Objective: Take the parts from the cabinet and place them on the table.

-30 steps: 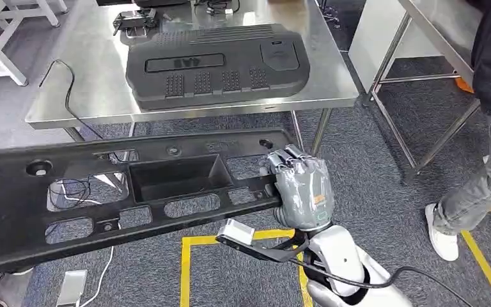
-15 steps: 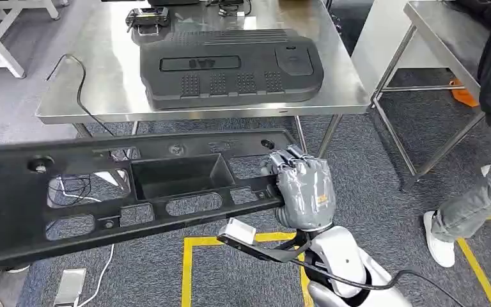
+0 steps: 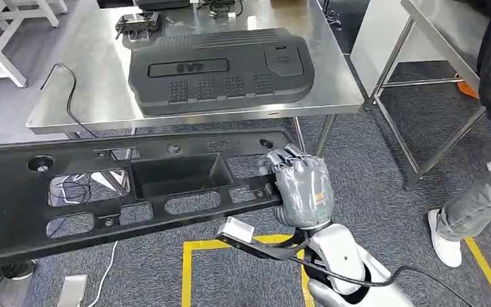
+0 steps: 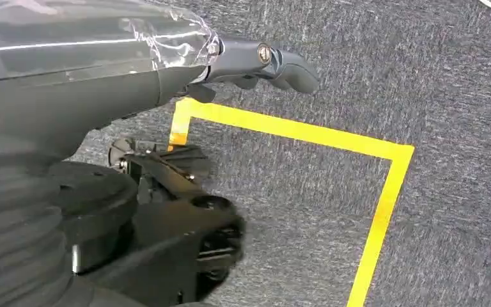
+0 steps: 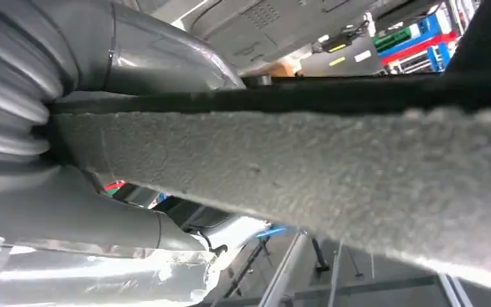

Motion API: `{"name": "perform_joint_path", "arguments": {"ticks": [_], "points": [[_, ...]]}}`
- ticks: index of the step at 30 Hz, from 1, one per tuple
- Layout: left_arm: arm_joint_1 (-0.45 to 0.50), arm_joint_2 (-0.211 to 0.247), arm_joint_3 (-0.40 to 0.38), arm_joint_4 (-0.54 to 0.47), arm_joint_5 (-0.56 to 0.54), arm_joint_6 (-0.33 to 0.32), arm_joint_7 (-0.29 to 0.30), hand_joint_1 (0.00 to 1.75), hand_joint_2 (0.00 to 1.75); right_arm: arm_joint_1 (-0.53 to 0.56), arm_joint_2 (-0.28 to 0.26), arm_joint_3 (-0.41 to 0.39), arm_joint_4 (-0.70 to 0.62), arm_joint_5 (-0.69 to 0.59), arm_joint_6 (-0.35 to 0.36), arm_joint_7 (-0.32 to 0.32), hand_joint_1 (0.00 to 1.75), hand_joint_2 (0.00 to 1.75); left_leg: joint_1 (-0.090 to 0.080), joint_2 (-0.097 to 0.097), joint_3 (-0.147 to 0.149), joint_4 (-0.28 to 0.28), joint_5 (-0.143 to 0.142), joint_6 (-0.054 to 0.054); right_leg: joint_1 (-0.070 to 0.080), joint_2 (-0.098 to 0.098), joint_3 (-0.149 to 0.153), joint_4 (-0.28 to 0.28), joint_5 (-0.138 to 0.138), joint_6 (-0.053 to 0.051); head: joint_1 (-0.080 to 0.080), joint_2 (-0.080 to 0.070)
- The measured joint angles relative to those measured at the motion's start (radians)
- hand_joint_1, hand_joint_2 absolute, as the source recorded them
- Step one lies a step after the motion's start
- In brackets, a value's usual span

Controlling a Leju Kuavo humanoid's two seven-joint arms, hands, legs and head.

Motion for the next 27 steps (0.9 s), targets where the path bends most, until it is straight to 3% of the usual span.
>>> {"name": "perform_joint_path", "arguments": {"ticks": [1, 3, 4, 5, 8, 9, 10, 11, 13, 14, 15, 16, 17, 19, 20, 23, 25, 26, 27], "points": [[0.000, 0.000, 0.000, 0.000, 0.000, 0.000, 0.000, 0.00, 1.75, 0.000, 0.000, 0.000, 0.000, 0.000, 0.000, 0.000, 1.75, 1.75, 0.001, 0.000, 0.019, -0.049, 0.039, 0.002, 0.000, 0.001, 0.003, 0.000, -0.002, 0.001, 0.000, 0.000], [-0.001, 0.000, 0.000, 0.000, 0.003, 0.000, 0.002, 0.00, 1.75, 0.000, 0.000, 0.000, 0.000, 0.000, 0.003, 0.000, 1.75, 1.75, 0.001, 0.000, 0.101, -0.232, 0.144, 0.010, 0.000, 0.002, 0.016, 0.000, -0.010, 0.007, -0.001, 0.000], [-0.001, 0.000, 0.000, 0.000, 0.008, 0.000, 0.003, 0.00, 1.75, 0.000, 0.000, 0.000, 0.000, 0.000, 0.003, 0.000, 1.75, 1.75, 0.001, 0.000, 0.126, -0.294, 0.150, 0.015, 0.000, 0.001, 0.019, -0.001, -0.014, 0.011, -0.001, 0.000], [-0.002, 0.000, 0.000, 0.000, 0.008, 0.001, 0.004, 0.00, 1.75, -0.002, -0.001, 0.000, 0.000, 0.000, 0.003, 0.000, 1.75, 1.75, -0.007, -0.001, 0.129, -0.308, 0.146, 0.017, 0.005, 0.002, 0.016, 0.004, -0.018, 0.017, -0.003, 0.000], [-0.001, 0.000, 0.000, 0.000, 0.009, 0.002, 0.005, 0.00, 1.75, -0.002, -0.001, 0.000, 0.000, 0.000, 0.004, 0.000, 1.75, 1.75, -0.012, -0.002, 0.126, -0.304, 0.142, 0.029, 0.001, 0.001, 0.019, -0.005, -0.017, 0.030, -0.001, 0.000], [-0.002, -0.002, 0.000, 0.000, 0.010, 0.004, 0.005, 0.00, 1.75, -0.002, -0.001, 0.000, 0.000, 0.000, 0.005, 0.000, 1.75, 1.75, -0.003, 0.000, 0.134, -0.318, 0.148, 0.040, 0.000, 0.002, 0.022, -0.004, -0.024, 0.039, -0.002, 0.000], [-0.003, -0.004, 0.000, 0.000, 0.009, 0.005, 0.005, 0.00, 1.75, -0.002, -0.002, 0.000, 0.000, 0.000, 0.006, 0.000, 1.75, 1.75, -0.002, 0.000, 0.138, -0.323, 0.149, 0.044, -0.002, 0.001, 0.020, 0.017, -0.036, 0.042, 0.000, 0.000], [-0.006, -0.004, 0.000, 0.000, 0.008, 0.005, 0.005, 0.00, 1.75, -0.005, -0.002, 0.000, 0.000, 0.000, 0.006, 0.000, 1.75, 1.75, -0.002, 0.001, 0.139, -0.323, 0.147, 0.052, -0.001, 0.001, -0.011, 0.076, -0.071, 0.044, 0.006, 0.000], [-0.006, -0.007, 0.000, 0.000, 0.007, 0.005, 0.006, 0.00, 1.75, -0.003, -0.002, 0.000, 0.000, 0.000, 0.006, 0.000, 1.75, 1.75, -0.003, 0.002, 0.140, -0.323, 0.144, 0.057, -0.002, 0.001, -0.087, 0.222, -0.134, 0.049, 0.013, 0.000], [-0.006, -0.008, 0.000, 0.000, 0.006, 0.005, 0.007, 0.00, 1.75, -0.003, -0.002, 0.000, 0.000, 0.000, 0.007, 0.000, 1.75, 1.75, -0.004, 0.002, 0.141, -0.322, 0.141, 0.060, -0.002, 0.001, -0.134, 0.303, -0.156, 0.052, 0.013, 0.000], [-0.006, -0.008, 0.000, 0.000, 0.006, 0.005, 0.008, 0.00, 1.75, -0.002, -0.002, 0.000, 0.000, 0.000, 0.008, 0.000, 1.75, 1.75, -0.005, 0.002, 0.144, -0.321, 0.139, 0.060, -0.002, 0.001, -0.152, 0.322, -0.146, 0.053, 0.015, 0.000], [-0.006, -0.008, 0.000, 0.000, 0.006, 0.005, 0.009, 0.00, 1.75, -0.002, -0.002, 0.000, 0.000, 0.000, 0.009, 0.000, 1.75, 1.75, -0.005, 0.000, 0.149, -0.320, 0.135, 0.060, -0.002, 0.001, -0.143, 0.290, -0.110, 0.052, 0.017, 0.000], [-0.006, -0.008, 0.000, 0.000, 0.006, 0.005, 0.009, 0.00, 1.75, -0.002, -0.003, 0.000, 0.000, 0.000, 0.009, 0.000, 1.75, 1.75, -0.004, -0.001, 0.155, -0.319, 0.130, 0.058, -0.002, 0.001, -0.115, 0.223, -0.062, 0.049, 0.019, 0.000], [-0.006, -0.010, 0.000, 0.000, 0.005, 0.005, 0.010, 0.00, 1.75, -0.003, -0.003, 0.000, 0.000, 0.000, 0.009, 0.000, 1.75, 1.75, -0.004, -0.002, 0.169, -0.315, 0.115, 0.049, -0.002, 0.000, -0.037, 0.034, 0.028, 0.042, 0.025, 0.000], [-0.008, -0.010, 0.000, 0.000, 0.005, 0.005, 0.010, 0.00, 1.75, -0.003, -0.003, 0.000, 0.000, -0.001, 0.010, 0.000, 1.75, 1.75, -0.011, -0.001, 0.167, -0.310, 0.110, 0.042, 0.004, 0.000, -0.028, 0.024, 0.007, 0.041, 0.022, 0.000], [-0.009, -0.011, 0.000, 0.000, 0.003, 0.005, 0.010, 0.00, 1.75, -0.003, -0.005, 0.000, -0.001, 0.000, 0.010, 0.001, 1.75, 1.75, -0.008, -0.001, 0.169, -0.314, 0.106, 0.029, 0.008, 0.006, -0.029, 0.019, 0.002, 0.024, 0.018, 0.000], [-0.012, -0.011, 0.000, 0.000, 0.004, 0.005, 0.011, 0.00, 1.75, -0.003, -0.005, 0.000, -0.002, 0.000, 0.013, 0.001, 1.75, 1.75, -0.006, -0.001, 0.177, -0.304, 0.093, 0.015, -0.002, 0.004, -0.015, 0.007, 0.004, 0.014, 0.018, 0.000], [-0.013, -0.011, 0.000, 0.000, 0.003, 0.005, 0.011, 0.00, 1.75, -0.004, -0.005, 0.000, -0.003, 0.000, 0.013, 0.001, 1.75, 1.75, -0.009, 0.001, 0.169, -0.275, 0.079, 0.009, -0.002, 0.003, -0.009, 0.005, 0.000, 0.008, 0.011, 0.000], [-0.014, -0.012, 0.000, 0.000, 0.003, 0.005, 0.011, 0.00, 1.75, -0.005, -0.005, 0.000, -0.005, 0.000, 0.013, 0.001, 1.75, 1.75, -0.005, 0.000, 0.136, -0.211, 0.046, 0.004, -0.002, 0.000, -0.005, 0.005, -0.003, 0.003, 0.003, 0.000]]}}
